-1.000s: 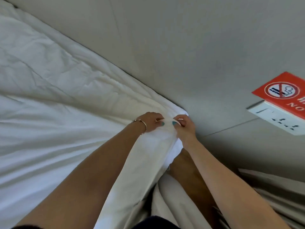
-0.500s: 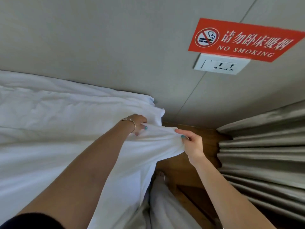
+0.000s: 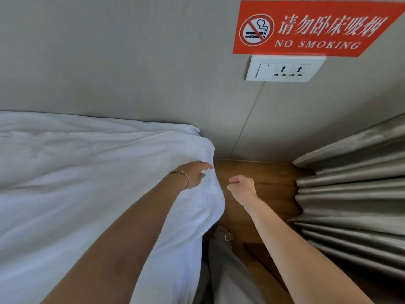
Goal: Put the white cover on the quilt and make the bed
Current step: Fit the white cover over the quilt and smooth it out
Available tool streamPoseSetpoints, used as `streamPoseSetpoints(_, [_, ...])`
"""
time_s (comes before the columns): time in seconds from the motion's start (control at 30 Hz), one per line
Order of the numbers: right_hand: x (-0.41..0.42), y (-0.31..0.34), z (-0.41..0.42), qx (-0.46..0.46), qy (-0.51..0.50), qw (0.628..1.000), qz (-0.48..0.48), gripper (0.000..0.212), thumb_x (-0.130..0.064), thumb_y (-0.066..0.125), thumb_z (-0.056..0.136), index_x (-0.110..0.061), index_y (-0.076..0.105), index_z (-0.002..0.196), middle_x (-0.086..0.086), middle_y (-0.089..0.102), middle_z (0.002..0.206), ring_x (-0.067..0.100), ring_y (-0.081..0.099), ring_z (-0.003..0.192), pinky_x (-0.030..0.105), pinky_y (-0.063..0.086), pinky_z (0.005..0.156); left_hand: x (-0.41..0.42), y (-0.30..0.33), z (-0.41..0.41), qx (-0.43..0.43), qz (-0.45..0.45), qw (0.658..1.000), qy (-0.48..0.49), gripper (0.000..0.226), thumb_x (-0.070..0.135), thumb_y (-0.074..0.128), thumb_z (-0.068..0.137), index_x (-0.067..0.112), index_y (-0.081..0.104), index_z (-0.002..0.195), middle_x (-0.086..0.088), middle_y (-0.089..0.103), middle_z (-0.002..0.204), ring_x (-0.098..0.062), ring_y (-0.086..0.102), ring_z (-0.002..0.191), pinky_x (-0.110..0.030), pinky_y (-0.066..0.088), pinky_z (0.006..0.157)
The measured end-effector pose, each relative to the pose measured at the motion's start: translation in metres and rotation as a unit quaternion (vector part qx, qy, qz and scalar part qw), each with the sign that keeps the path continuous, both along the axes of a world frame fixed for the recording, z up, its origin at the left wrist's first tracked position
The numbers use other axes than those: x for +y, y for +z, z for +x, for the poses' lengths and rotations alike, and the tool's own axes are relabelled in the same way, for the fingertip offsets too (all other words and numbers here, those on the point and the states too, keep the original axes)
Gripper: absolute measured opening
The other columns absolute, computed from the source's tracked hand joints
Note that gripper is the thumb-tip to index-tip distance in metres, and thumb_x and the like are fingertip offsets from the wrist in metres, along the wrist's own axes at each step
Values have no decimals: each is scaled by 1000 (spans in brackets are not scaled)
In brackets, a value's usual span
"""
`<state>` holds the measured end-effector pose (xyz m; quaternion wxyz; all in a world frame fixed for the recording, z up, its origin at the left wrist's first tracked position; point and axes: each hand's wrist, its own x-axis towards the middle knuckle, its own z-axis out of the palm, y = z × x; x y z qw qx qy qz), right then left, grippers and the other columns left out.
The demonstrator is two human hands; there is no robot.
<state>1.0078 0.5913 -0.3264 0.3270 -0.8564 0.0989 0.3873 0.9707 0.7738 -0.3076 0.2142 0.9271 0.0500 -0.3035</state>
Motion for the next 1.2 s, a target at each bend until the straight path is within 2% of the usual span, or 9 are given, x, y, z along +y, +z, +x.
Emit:
streamPoseSetpoints(0.13, [13, -7, -7, -11, 55, 998, -10, 27, -11, 55, 93, -20, 57, 119, 5, 47, 132, 16, 51, 97, 24, 44, 70, 35, -5, -53, -108, -29, 990, 85, 31, 17, 45, 100, 27, 61, 126, 5, 60, 126, -18, 55, 116, -28, 44, 93])
streamPoseSetpoints(0.3, [75, -21, 18, -116, 151, 979, 73, 32, -19, 53, 97, -15, 54, 129, 3, 57, 129, 21, 55, 114, 25, 40, 85, 111, -15, -61, -278, 63, 926, 247, 28, 6, 49, 96, 12, 65, 117, -7, 64, 115, -30, 54, 111, -38, 43, 89])
streamPoseSetpoints(0.5, [174, -53, 72, -258, 311, 913, 56, 47, -19, 39, 97, -49, 45, 132, -24, 56, 104, 5, 56, 106, 23, 41, 92, 181, -48, -29, -191, 149, 913, 328, 19, 15, 45, 98, 10, 59, 110, -12, 60, 113, -34, 51, 105, -40, 38, 85])
streamPoseSetpoints(0.63, [226, -49, 79, -282, 460, 835, 110, 48, -20, 57, 94, -35, 49, 139, -9, 58, 126, 18, 45, 124, 29, 30, 101, 190, -51, -6, -141, 161, 939, 270, 21, 31, 53, 96, 18, 60, 112, -5, 60, 110, -29, 54, 107, -36, 33, 87])
streamPoseSetpoints(0.77, [238, -41, 81, -314, 556, 763, 104, 31, -35, 63, 91, -23, 65, 119, 1, 58, 110, 23, 44, 110, 28, 28, 88, 188, -46, -6, -177, 4, 957, 231, 13, 14, 64, 90, 11, 64, 102, -5, 55, 95, -28, 56, 92, -28, 33, 73])
streamPoseSetpoints(0.87, [216, -36, 93, -335, 501, 784, 150, 29, -47, 68, 85, -18, 67, 87, -5, 55, 72, 21, 50, 78, 30, 35, 73, 195, -35, -18, -201, -3, 955, 220, 6, 20, 66, 89, 21, 61, 92, 6, 49, 85, -21, 52, 81, -33, 41, 71])
streamPoseSetpoints(0.93, [189, -39, 107, -317, 491, 805, 97, 33, -52, 66, 85, -21, 61, 78, -10, 45, 57, 20, 46, 67, 31, 36, 79, 202, -30, -32, -175, 9, 952, 251, 12, 31, 68, 87, 27, 57, 86, 11, 51, 82, -17, 51, 81, -33, 42, 73])
streamPoseSetpoints(1.13, [99, -28, 124, -289, 525, 799, -43, 29, -55, 45, 94, -37, 51, 73, -20, 48, 76, 12, 53, 91, 39, 22, 106, 228, -22, -89, -103, 13, 951, 291, 15, 31, 69, 87, 21, 60, 80, 2, 57, 84, -23, 55, 82, -35, 45, 76])
streamPoseSetpoints(1.2, [84, -13, 111, -279, 527, 801, -47, 30, -49, 45, 98, -38, 43, 69, -18, 50, 66, 5, 52, 77, 38, 7, 118, 231, -13, -102, -132, 3, 949, 287, 19, 25, 67, 89, 22, 56, 75, 2, 55, 79, -23, 54, 79, -27, 41, 70])
